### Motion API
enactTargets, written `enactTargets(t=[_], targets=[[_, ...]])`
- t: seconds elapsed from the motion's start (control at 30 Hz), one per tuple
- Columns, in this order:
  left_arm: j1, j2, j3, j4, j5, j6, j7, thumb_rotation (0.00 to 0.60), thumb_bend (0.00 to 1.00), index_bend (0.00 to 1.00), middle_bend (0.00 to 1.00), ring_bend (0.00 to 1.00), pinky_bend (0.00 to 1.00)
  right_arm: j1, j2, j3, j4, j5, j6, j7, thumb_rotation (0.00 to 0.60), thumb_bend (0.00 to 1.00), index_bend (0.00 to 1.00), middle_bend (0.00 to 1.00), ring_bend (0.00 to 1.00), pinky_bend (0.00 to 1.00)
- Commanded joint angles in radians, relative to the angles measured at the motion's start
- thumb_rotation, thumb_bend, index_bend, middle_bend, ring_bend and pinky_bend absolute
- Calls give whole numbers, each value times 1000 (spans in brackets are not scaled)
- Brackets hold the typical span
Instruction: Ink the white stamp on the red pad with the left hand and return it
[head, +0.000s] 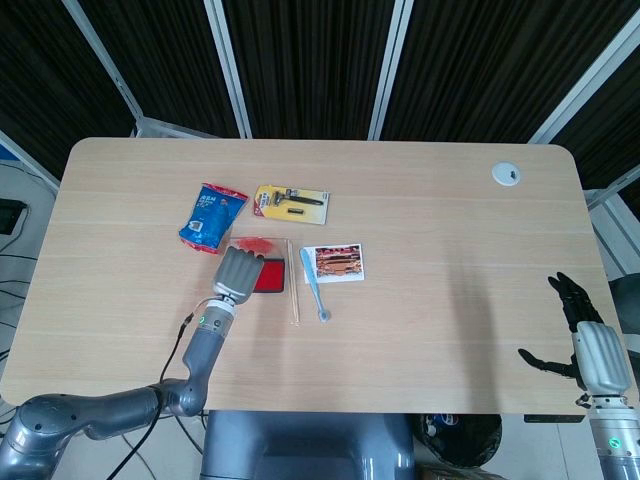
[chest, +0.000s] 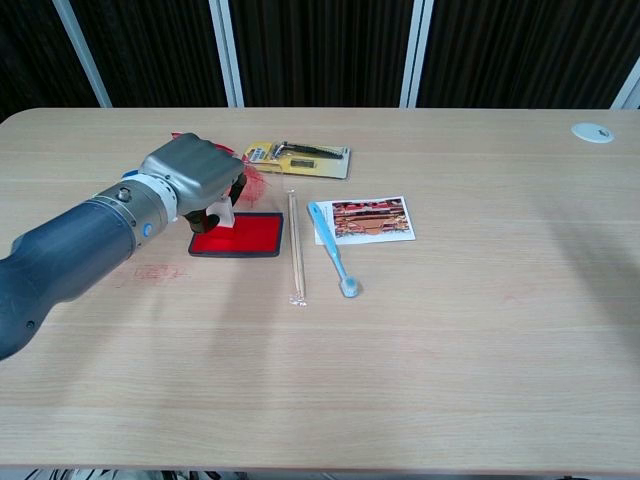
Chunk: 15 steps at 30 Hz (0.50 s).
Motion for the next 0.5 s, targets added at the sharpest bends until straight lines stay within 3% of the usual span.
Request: enactTargets(t=[0.03, 0.5], targets=[[-3, -7, 4, 11, -4, -4, 3, 600, 564, 750, 771, 568, 613, 0, 0, 0, 0, 0, 0, 1, 600, 126, 0, 0, 0, 185], [-8, -38, 19, 63, -10, -18, -10, 600, 564, 754, 779, 578, 621, 0, -1, 1, 0, 0, 0, 1, 600, 126, 0, 0, 0, 185]])
